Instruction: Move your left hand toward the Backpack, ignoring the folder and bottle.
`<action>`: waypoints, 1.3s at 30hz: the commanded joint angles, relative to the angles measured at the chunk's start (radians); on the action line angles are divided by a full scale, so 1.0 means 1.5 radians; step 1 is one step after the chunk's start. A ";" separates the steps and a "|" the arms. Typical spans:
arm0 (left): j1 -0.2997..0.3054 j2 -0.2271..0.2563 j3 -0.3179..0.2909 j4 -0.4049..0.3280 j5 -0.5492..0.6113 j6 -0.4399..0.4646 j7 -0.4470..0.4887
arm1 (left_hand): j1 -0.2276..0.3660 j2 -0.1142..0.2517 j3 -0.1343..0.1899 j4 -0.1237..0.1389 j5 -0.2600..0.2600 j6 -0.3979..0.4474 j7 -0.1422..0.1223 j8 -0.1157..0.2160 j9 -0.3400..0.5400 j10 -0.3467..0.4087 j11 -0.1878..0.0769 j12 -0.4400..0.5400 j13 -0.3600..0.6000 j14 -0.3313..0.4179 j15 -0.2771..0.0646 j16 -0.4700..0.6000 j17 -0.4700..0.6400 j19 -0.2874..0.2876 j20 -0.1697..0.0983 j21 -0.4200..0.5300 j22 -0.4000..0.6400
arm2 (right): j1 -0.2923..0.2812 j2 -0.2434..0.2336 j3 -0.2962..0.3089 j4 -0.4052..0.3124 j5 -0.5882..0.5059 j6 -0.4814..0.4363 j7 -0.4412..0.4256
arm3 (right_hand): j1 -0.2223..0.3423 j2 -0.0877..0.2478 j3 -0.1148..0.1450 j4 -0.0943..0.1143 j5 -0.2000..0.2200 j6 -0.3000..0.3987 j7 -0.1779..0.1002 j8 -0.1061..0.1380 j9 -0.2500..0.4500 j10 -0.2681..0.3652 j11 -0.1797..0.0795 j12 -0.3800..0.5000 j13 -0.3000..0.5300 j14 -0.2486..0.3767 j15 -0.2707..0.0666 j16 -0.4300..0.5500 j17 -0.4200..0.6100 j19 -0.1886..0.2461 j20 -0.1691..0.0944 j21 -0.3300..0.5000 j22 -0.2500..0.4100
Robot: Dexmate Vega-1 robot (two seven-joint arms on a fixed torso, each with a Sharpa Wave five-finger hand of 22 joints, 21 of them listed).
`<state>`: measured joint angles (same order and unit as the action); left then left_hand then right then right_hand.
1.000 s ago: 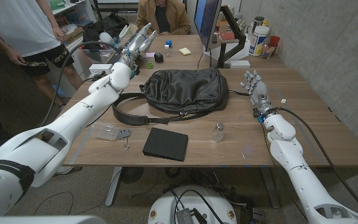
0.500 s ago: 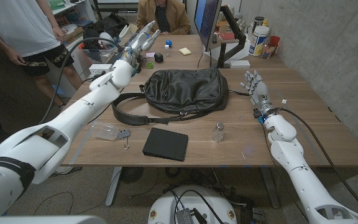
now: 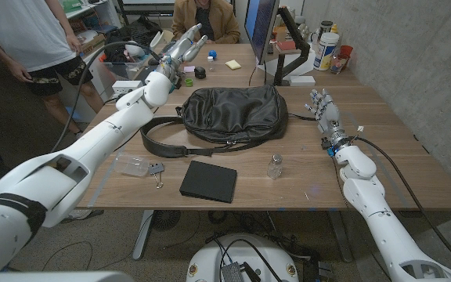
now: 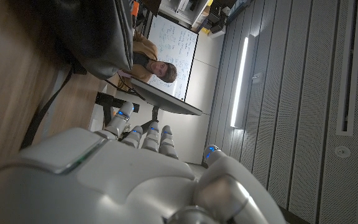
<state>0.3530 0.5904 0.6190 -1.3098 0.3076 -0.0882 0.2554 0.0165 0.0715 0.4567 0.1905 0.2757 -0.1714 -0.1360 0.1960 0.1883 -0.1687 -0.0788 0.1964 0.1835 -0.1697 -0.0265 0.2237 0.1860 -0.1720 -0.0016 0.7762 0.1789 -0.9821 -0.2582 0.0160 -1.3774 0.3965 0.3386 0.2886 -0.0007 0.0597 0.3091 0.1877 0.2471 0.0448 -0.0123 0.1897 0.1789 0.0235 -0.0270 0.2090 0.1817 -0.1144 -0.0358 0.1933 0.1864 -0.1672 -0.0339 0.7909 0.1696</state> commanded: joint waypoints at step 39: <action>-0.046 -0.008 0.056 -0.007 0.101 0.026 -0.024 | 0.008 0.071 0.010 0.000 0.014 -0.041 -0.021 -0.005 0.003 -0.056 -0.008 -0.003 0.003 -0.039 -0.020 -0.007 0.003 -0.034 -0.021 -0.002 0.003 | -0.015 -0.008 0.001 -0.011 0.014 0.024 0.007 | -0.001 0.082 -0.002 0.001 0.005 0.007 -0.002 0.001 0.003 0.004 -0.002 0.002 0.002 0.001 -0.023 0.003 0.000 -0.042 -0.057 -0.013 0.004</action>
<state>0.2864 0.5781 0.6916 -1.3007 0.4226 -0.0800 0.2352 0.0165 0.0715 0.4647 0.1877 0.2923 -0.1715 -0.1578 0.1920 0.1883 -0.1739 -0.0839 0.1959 0.1834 -0.1697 -0.0266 0.2141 0.1885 -0.1712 -0.0282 0.7723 0.1788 -0.9929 -0.2653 0.0128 -1.3852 0.4105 0.3665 0.2962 -0.0007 0.0597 0.3091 0.1878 0.2470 0.0502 -0.0179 0.1897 0.1789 0.0249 -0.0285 0.2090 0.1818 -0.1144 -0.0358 0.1933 0.1864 -0.1672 -0.0339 0.7761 0.1696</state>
